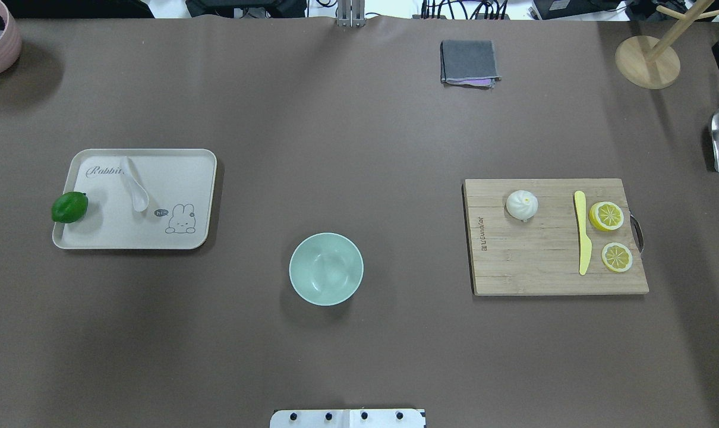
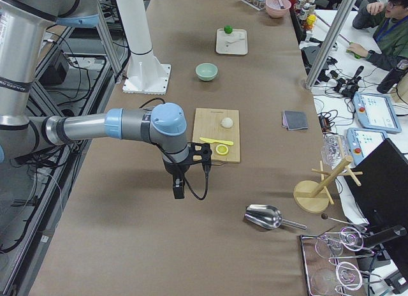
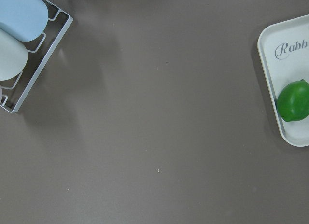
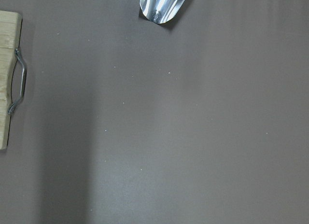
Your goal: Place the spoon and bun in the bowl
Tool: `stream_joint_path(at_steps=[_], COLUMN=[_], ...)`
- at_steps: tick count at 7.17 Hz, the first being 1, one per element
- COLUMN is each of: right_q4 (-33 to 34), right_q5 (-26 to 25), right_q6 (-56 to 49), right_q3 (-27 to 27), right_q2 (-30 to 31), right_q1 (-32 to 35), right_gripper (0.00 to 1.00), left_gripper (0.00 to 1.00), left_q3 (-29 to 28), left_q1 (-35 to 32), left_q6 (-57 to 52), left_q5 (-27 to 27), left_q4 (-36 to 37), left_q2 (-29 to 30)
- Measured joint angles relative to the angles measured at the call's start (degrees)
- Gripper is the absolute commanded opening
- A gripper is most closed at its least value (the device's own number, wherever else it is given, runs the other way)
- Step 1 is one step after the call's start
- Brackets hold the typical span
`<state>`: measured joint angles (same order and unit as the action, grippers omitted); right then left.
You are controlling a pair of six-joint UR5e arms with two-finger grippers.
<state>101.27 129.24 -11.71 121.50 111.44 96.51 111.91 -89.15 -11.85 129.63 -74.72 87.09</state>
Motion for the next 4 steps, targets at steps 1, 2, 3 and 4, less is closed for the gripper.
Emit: stream_joint_path(at_steps=[1,2,3,4], right_q4=[-0.3,-0.7,-1.6,-2.8], right_q5=[1.3,2.5,3.0,3.5], right_q6=[0.0,0.0,0.1,0.4], right_q3=[0.5,1.2,1.6,1.4], right_q2=[-0.6,-1.6,-3.4,-5.0], right_q1=[0.0,0.0,0.1,0.1], right_gripper=[1.0,1.0,1.0,1.0], left_gripper=[0.99,0.99,0.99,0.99], left_q3=[0.2,0.1,-0.9,-2.6], left_q1=[0.0,0.0,0.0,0.0], left_q6=[0.1,0.3,0.4,1.4], left_q5=[-0.1,0.0,0.0,0.1], left_q4=[-0.1,-0.7,-3.9,-9.1], left_q2=[1.1,2.9,4.6,5.3])
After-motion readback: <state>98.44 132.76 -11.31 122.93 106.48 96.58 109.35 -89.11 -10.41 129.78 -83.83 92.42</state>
